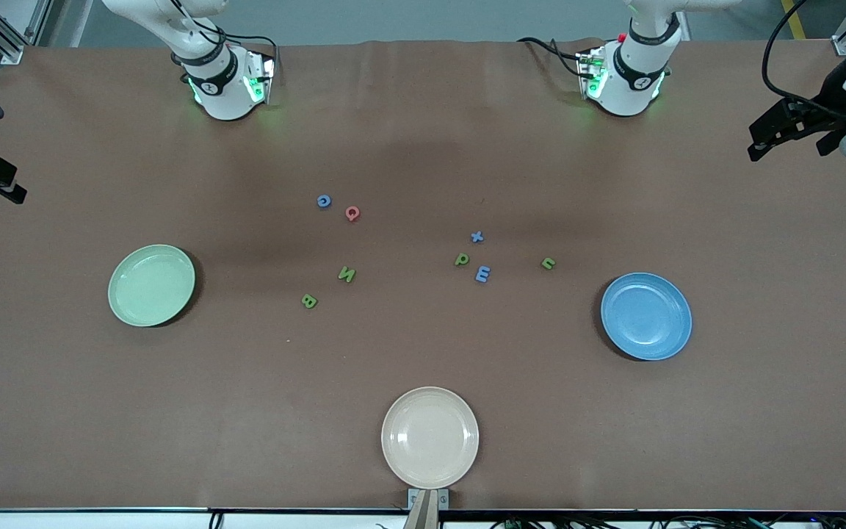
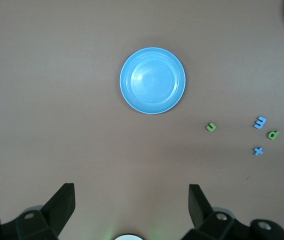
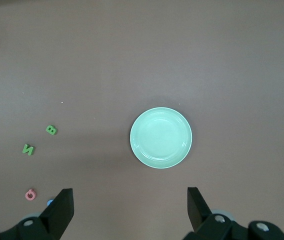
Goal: Sort upper and lower case letters into plates
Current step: 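Move the left gripper and the right gripper out toward the letters, then grasp the green u with the left gripper while the right gripper grasps the green B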
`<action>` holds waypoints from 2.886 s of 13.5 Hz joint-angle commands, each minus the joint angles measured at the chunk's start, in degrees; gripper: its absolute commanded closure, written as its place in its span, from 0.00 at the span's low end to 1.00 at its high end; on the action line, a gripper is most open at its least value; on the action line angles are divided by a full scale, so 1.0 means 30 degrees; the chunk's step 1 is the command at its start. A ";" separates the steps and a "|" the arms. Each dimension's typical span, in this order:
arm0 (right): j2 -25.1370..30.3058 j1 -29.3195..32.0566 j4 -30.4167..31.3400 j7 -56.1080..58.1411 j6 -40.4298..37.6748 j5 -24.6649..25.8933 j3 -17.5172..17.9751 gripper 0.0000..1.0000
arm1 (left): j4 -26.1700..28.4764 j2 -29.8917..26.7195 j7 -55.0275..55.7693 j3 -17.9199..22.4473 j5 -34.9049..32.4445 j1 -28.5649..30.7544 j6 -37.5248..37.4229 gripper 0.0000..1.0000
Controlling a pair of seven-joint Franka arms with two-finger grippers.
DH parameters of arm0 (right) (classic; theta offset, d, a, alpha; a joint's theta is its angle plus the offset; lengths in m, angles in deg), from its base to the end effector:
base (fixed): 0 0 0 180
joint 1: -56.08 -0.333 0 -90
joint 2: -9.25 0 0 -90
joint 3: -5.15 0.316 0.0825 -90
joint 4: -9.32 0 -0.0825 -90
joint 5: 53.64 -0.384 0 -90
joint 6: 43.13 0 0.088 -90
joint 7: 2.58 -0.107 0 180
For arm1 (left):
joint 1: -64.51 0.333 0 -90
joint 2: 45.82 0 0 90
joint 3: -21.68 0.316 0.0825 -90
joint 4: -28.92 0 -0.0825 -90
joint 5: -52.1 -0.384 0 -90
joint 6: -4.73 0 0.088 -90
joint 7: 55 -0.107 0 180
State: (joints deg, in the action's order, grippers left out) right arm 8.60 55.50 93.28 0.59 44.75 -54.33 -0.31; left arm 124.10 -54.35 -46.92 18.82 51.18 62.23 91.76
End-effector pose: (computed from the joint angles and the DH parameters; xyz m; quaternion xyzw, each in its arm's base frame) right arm 0.5527 -0.0455 0.6645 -0.9995 0.0145 -0.0289 0.0035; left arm 0.5000 -0.0453 0.6561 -0.9996 -0.0264 -0.0046 0.0113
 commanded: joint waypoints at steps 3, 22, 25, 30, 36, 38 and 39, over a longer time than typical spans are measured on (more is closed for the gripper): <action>0.0539 0.0167 0.0607 -0.0263 0.0062 0.0114 0.0153 0.00 | -0.0495 0.0296 -0.0234 -0.0070 0.0015 -0.0004 -0.0063 0.00; -0.3205 -0.6799 0.1337 -0.7426 0.0235 0.0291 0.0240 0.04 | 0.8816 0.6180 1.6574 -0.5224 0.0485 -0.0766 1.3843 0.00; -0.3533 -0.8676 0.5220 -1.1963 0.5139 0.0056 0.0270 0.01 | 1.0486 0.7410 1.8190 -0.5256 0.0454 -0.1085 1.7473 0.02; -0.5459 -1.0083 1.1062 -1.5578 1.5255 -0.1435 0.0270 0.00 | 1.0521 0.9900 2.1701 -0.5226 -0.2292 -0.1702 1.9417 0.18; -0.8947 -1.0087 1.0163 -1.8104 1.7259 -0.3979 0.0270 0.01 | 0.9993 1.1515 2.2354 -0.5226 -0.3355 -0.1645 1.9888 0.29; -0.9770 -0.9620 0.9224 -1.8075 1.7113 -0.4368 0.0241 0.01 | 0.9993 1.1662 2.2354 -0.5226 -0.3355 -0.1615 1.9918 0.43; -1.0324 -0.9270 0.8756 -1.8075 1.7113 -0.4368 0.0241 0.01 | 0.9993 1.1692 2.2354 -0.5226 -0.3355 -0.1586 1.9918 0.45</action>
State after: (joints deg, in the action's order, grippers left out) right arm -19.48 25.86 122.99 -52.96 96.54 -66.17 0.20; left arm 154.68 -19.85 18.74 3.15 42.35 57.45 151.02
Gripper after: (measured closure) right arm 0.009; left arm 0.366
